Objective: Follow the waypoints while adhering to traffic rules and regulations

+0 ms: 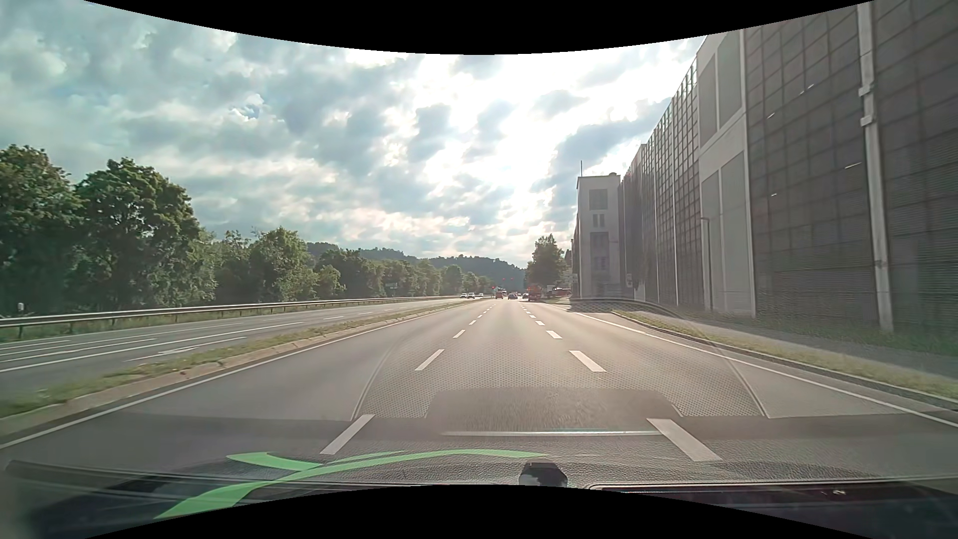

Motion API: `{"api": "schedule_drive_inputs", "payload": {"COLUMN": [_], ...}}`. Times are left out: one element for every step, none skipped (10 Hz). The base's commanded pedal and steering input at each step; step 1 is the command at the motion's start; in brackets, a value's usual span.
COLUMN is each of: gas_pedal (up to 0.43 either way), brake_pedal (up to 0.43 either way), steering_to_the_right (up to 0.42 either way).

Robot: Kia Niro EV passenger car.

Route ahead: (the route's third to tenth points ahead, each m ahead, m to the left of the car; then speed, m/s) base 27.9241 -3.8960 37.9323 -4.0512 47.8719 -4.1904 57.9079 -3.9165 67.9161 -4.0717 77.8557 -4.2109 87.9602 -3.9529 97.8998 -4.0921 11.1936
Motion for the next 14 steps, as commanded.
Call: {"api": "schedule_drive_inputs", "payload": {"gas_pedal": [0.0, 0.0, 0.0, 0.0, 0.0, 0.0, 0.0, 0.0, 0.0, 0.0, 0.0, 0.0, 0.0, 0.0], "brake_pedal": [0.0, 0.0, 0.0, 0.0, 0.0, 0.0, 0.0, 0.0, 0.0, 0.0, 0.0, 0.0, 0.0, 0.0], "steering_to_the_right": [0.0, 0.0, 0.0, 0.0, 0.0, 0.0, 0.0, 0.0, 0.0, 0.0, 0.0, 0.0, 0.0, 0.0]}}
